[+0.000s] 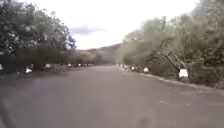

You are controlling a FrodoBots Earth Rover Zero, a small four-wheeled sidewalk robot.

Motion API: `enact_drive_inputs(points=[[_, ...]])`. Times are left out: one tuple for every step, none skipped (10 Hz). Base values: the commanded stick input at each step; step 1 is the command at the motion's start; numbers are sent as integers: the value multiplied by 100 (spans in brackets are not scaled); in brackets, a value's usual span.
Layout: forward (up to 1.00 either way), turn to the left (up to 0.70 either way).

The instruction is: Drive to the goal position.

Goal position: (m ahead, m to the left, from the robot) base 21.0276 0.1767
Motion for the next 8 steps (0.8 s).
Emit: enact_drive_inputs(points=[[99, 3], [99, 5], [99, 38], [99, 22], [99, 5], [100, 0], [99, 0], [99, 0]])
